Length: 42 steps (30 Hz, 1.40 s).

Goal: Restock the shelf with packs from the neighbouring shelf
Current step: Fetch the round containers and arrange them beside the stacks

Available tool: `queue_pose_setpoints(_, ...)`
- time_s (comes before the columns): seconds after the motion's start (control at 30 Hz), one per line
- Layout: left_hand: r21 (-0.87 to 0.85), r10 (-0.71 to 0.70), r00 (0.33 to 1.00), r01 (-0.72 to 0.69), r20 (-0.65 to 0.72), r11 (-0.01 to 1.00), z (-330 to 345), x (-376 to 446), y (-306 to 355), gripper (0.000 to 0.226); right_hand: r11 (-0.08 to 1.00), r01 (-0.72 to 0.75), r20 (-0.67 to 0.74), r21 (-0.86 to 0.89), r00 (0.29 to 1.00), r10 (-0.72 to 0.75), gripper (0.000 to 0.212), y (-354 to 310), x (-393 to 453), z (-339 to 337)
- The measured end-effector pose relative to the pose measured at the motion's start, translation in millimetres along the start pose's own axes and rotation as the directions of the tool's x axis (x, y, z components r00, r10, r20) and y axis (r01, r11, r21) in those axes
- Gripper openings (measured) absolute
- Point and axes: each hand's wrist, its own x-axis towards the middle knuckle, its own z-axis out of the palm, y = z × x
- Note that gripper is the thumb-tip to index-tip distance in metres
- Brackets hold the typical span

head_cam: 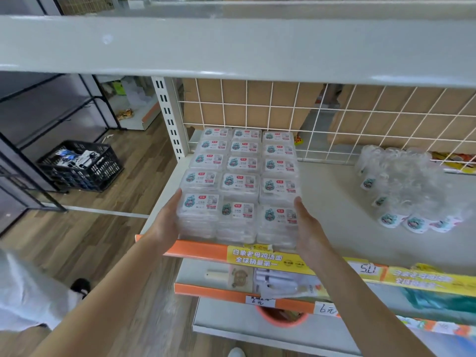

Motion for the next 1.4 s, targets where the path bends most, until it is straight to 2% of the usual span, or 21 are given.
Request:
queue_pose_setpoints(0.07,0.034,-0.005,1.0,0.005,-0.016,0.999,-3,-2,-1,0.04,0.999,0.033,0.041,0.018,0.999,-0.033,0.072,1,1,-3)
queue_pose_setpoints(0.13,0.104,0.048,0.996,-0.056,0.081,0.993,-10,-10,-5,0.05,0.996,0.087,0.111,-0.034,0.99,-0.082,0.096,5,-1,-15)
queue_pose_setpoints(0.17,0.16,0.086,0.986,-0.109,0.141,0.981,-15,-16,-8,0.054,0.984,0.129,0.16,-0.127,0.981,-0.108,0.101,8,-5,-22)
queue_pose_setpoints(0.27,0.405,0.163,0.96,-0.245,0.227,0.881,-33,-31,-15,0.052,0.859,0.302,0.303,-0.413,0.935,-0.184,0.07,12,-18,-33)
queue_pose_setpoints(0.33,0.601,0.158,0.968,-0.245,0.195,0.761,-41,-25,-20,0.056,0.706,0.39,0.271,-0.592,0.921,-0.281,0.071,14,-18,-34)
queue_pose_setpoints(0.4,0.824,0.239,0.965,-0.223,0.109,0.521,-41,-13,-22,0.049,0.569,0.432,0.25,-0.699,0.894,-0.372,0.068,10,-18,-29)
queue_pose_setpoints(0.43,0.888,0.292,0.955,-0.182,0.057,0.423,-40,-7,-21,0.042,0.544,0.437,0.248,-0.717,0.888,-0.387,0.066,8,-17,-28)
queue_pose_setpoints(0.47,0.911,0.319,0.947,-0.152,0.024,0.384,-38,-5,-19,0.038,0.535,0.432,0.245,-0.727,0.89,-0.386,0.064,6,-17,-29)
queue_pose_setpoints(0.6,0.882,0.318,0.947,-0.193,0.052,0.431,-38,-8,-16,0.047,0.513,0.422,0.227,-0.748,0.888,-0.4,0.068,4,-22,-30)
queue_pose_setpoints(0.67,0.825,0.315,0.946,-0.24,0.081,0.511,-36,-12,-14,0.061,0.498,0.401,0.177,-0.769,0.882,-0.438,0.073,7,-22,-29)
queue_pose_setpoints(0.73,0.766,0.332,0.937,-0.29,0.106,0.574,-34,-12,-10,0.067,0.451,0.394,0.141,-0.801,0.856,-0.497,0.065,8,-20,-28)
queue_pose_setpoints(0.83,0.762,0.357,0.924,-0.325,0.132,0.559,-34,-13,-9,0.061,0.413,0.387,0.153,-0.824,0.854,-0.497,0.059,7,-25,-29)
queue_pose_setpoints(0.9,0.756,0.322,0.936,-0.312,0.142,0.575,-41,-14,-7,0.06,0.312,0.39,0.146,-0.866,0.796,-0.588,0.072,7,-31,-23)
queue_pose_setpoints(0.93,0.746,0.298,0.943,-0.303,0.146,0.593,-40,-16,-7,0.061,0.243,0.41,0.155,-0.879,0.728,-0.667,0.076,7,-36,-21)
queue_pose_setpoints(1.0,0.697,0.274,0.95,-0.298,0.15,0.652,-39,-17,-5,0.064,0.13,0.494,0.234,-0.86,0.606,-0.76,0.07,1,-44,-1)
queue_pose_setpoints(1.1,0.618,0.288,0.942,-0.332,0.174,0.712,-36,-15,-2,0.068,0.101,0.627,0.4,-0.772,0.603,-0.69,0.054,-8,-50,49)
queue_pose_setpoints(1.2,0.656,0.3,0.919,-0.393,0.256,0.644,-33,-15,4,0.08,0.006,0.685,0.534,-0.729,0.574,-0.62,0.047,-7,-41,94)
queue_pose_setpoints(1.3,0.689,0.292,0.904,-0.426,0.311,0.586,-37,-14,2,0.073,0.002,0.673,0.545,-0.74,0.601,-0.584,0.043,-6,-32,110)
queue_pose_setpoints(1.4,0.679,0.282,0.909,-0.418,0.308,0.604,-38,-14,7,0.066,-0.064,0.685,0.581,-0.726,0.561,-0.59,0.045,-6,-28,102)
